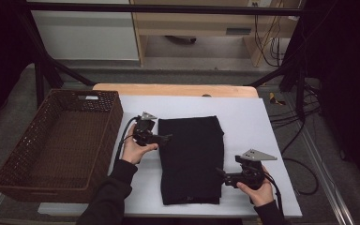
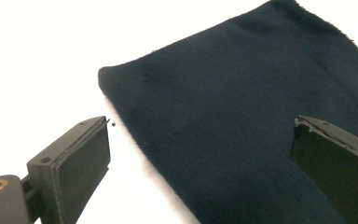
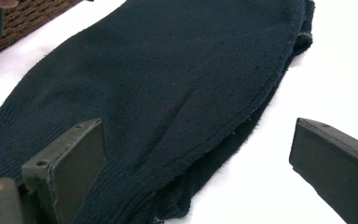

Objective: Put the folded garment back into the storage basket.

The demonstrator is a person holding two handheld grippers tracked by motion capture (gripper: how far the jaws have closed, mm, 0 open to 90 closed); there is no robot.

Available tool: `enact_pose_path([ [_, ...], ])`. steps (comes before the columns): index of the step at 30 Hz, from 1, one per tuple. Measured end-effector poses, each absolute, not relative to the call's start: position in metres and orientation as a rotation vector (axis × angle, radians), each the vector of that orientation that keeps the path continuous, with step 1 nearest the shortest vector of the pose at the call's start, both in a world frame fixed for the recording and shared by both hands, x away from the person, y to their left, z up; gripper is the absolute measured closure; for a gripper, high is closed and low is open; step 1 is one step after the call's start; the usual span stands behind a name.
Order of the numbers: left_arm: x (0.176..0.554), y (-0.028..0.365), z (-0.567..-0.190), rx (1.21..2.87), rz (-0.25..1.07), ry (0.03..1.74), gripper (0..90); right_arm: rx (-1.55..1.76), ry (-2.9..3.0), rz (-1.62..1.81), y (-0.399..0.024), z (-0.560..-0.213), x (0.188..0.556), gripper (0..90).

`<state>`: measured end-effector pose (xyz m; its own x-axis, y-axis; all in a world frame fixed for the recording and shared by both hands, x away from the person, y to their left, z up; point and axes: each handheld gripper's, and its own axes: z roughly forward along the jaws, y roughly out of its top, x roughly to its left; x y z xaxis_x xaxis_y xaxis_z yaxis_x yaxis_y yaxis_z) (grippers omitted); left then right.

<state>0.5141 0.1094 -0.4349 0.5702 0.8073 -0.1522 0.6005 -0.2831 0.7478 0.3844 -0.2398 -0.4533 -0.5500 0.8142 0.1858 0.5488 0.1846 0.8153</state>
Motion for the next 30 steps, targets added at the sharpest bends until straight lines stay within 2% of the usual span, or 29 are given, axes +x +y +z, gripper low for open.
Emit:
enact_pose_path([
  [10,0.532,0.111,-0.444,1.954,0.38,1.188,8.6,1.306,2.171,1.306,-0.242,-0.454,0.384,4.0],
  [21,0.55,0.115,-0.462,1.91,0.421,1.263,21.6,1.31,2.19,1.295,-0.241,-0.458,0.384,4.1],
  [30,0.558,0.113,-0.476,1.92,0.394,1.269,29.1,1.307,2.212,1.287,-0.236,-0.46,0.383,4.1],
])
